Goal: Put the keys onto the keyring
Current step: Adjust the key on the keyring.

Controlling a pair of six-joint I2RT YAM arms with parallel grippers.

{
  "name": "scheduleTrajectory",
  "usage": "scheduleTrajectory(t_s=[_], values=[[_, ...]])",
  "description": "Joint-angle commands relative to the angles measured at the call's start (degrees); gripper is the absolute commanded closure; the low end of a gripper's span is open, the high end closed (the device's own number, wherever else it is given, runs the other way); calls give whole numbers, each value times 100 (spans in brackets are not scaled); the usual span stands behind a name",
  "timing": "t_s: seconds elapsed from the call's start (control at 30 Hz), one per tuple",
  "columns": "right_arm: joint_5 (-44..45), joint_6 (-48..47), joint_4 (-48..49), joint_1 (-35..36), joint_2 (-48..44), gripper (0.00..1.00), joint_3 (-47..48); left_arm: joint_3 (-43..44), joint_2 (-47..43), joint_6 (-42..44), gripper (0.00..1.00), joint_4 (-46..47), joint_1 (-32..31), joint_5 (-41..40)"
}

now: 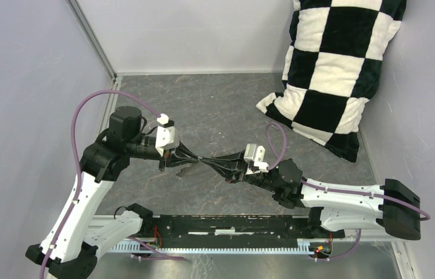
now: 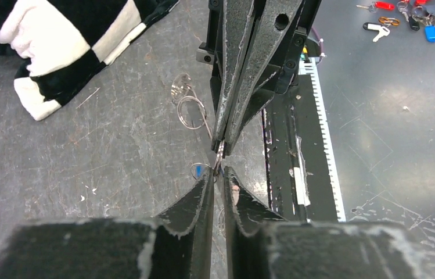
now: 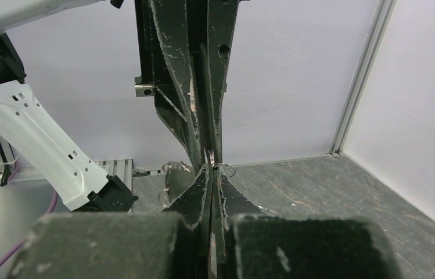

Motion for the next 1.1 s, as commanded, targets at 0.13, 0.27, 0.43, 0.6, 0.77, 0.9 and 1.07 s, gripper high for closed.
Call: scheduleTrajectory(t_s=[0.13, 0.27, 0.43, 0.6, 0.77, 0.9, 1.07], values=[[-413, -57, -76, 39, 50, 99, 524, 27, -53, -7, 98, 59, 16, 183], [-1075, -145, -1194, 19, -56, 88, 901, -23, -122, 19, 98, 74, 16, 129], [-1446, -428, -3512, -93, -147, 68, 1851, -78, -204, 293, 98, -56, 16, 115], [-1455, -961, -5670, -253, 17, 62, 3119, -45, -217, 601, 98, -227, 14, 103], [-1151, -1245, -7269, -280, 523, 63, 4361, -74, -258, 642, 98, -230, 10, 67], [-1070, -1394, -8314, -277, 940, 61, 5103, -84, -289, 639, 98, -229, 16, 23], [-1102, -1371, -8836, -281, 1206, 61, 5462, -91, -293, 594, 98, -238, 11, -35]])
